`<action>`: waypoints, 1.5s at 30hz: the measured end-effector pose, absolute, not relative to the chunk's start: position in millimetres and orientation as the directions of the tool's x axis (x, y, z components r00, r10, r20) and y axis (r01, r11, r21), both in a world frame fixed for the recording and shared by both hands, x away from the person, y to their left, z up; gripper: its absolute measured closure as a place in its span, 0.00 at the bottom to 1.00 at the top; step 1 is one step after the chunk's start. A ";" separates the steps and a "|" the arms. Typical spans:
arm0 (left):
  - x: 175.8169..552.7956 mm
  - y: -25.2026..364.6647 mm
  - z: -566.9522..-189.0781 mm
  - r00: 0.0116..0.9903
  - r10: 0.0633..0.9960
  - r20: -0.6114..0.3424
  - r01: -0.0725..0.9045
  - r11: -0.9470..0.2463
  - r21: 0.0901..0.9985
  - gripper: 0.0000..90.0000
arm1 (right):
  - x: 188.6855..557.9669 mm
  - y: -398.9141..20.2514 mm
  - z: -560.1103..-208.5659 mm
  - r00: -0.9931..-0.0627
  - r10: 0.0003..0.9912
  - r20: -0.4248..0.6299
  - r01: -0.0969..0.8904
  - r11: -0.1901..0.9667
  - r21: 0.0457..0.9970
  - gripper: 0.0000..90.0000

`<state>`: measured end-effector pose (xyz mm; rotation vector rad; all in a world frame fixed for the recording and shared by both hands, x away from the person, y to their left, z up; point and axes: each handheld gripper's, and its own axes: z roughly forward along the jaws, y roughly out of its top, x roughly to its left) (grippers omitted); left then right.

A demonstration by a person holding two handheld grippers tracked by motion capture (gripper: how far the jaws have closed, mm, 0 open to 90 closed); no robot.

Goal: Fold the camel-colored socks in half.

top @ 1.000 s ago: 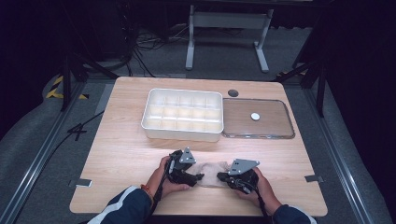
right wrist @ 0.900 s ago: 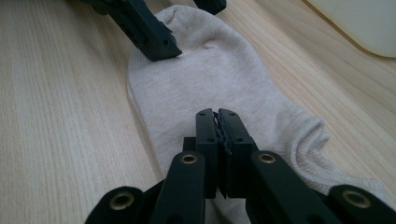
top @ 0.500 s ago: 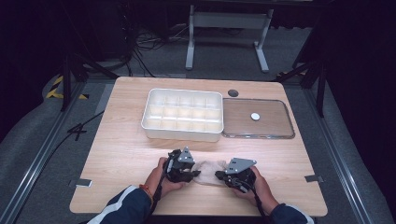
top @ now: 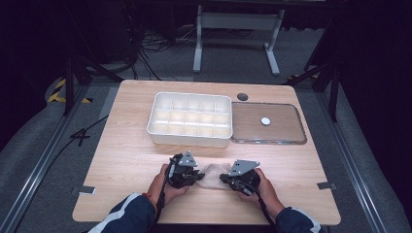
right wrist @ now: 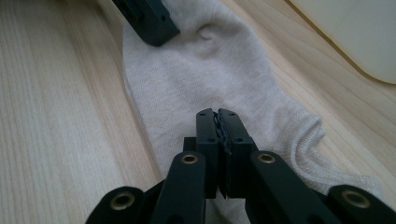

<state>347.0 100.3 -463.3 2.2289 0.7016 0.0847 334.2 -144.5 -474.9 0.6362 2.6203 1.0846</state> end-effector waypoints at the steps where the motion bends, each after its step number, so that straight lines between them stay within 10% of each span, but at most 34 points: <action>1: 347.0 101.8 -460.6 0.847 0.508 -0.156 0.451 -0.532 0.717 0.93 | 335.5 -143.1 -474.6 -0.876 0.480 -0.047 0.308 0.631 0.712 0.98; 24: 341.8 103.2 -449.4 0.855 0.501 -0.130 0.410 -0.503 0.761 0.91 | 344.8 -110.7 -472.8 -0.878 0.475 -0.051 0.304 0.638 0.707 0.96; 45: 342.3 102.4 -447.5 0.842 0.529 -0.107 0.412 -0.504 0.759 0.89 | 354.3 -172.6 -450.7 -0.817 0.574 -0.050 0.347 0.559 0.753 0.91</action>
